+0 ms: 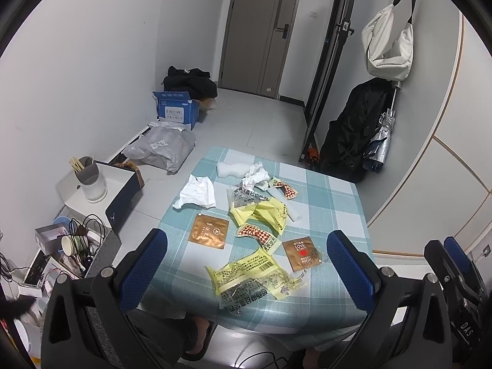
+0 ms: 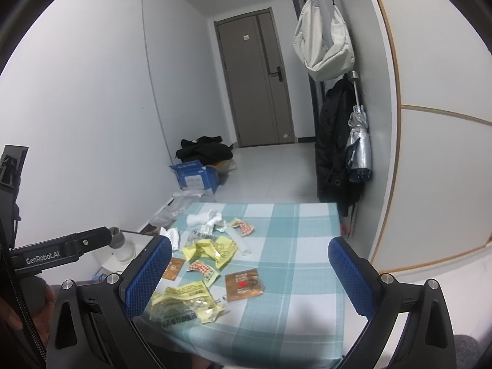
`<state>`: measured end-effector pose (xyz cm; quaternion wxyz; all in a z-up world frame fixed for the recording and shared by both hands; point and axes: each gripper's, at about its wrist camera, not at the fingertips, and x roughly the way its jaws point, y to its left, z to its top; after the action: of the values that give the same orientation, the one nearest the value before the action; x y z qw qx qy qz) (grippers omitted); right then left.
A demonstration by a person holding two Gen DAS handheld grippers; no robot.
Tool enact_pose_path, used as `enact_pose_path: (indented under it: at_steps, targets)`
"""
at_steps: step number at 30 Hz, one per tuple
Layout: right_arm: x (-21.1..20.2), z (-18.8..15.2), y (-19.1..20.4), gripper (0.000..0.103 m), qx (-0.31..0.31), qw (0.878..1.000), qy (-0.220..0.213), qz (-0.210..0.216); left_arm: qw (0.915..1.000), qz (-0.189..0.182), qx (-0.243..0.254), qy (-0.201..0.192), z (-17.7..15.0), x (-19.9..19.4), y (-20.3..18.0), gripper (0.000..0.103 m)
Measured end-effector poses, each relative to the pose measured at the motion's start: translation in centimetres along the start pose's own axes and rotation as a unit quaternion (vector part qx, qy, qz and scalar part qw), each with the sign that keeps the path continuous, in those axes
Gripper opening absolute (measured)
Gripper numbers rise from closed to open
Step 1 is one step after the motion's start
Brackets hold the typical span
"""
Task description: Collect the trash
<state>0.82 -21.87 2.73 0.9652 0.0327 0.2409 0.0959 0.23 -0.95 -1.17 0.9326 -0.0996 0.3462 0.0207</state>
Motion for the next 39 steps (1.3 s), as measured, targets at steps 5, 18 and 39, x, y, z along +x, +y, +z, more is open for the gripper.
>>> enact_pose_path:
  at_steps: [5, 18, 39]
  targets:
    - [0.1, -0.1, -0.2, 0.103, 0.004, 1.0, 0.002, 0.0, 1.0, -0.002, 0.0, 0.004, 0.0, 0.1, 0.1, 0.102]
    - [0.6, 0.3, -0.8, 0.103, 0.0, 1.0, 0.007, -0.004, 0.9977, -0.04, 0.014, 0.052, 0.2, 2.5, 0.3, 0.102]
    - [4.5, -0.4, -0.8, 0.103, -0.011, 0.997, 0.067, 0.021, 0.9549, -0.083, 0.072, 0.276, -4.2, 13.6, 2.1, 0.081]
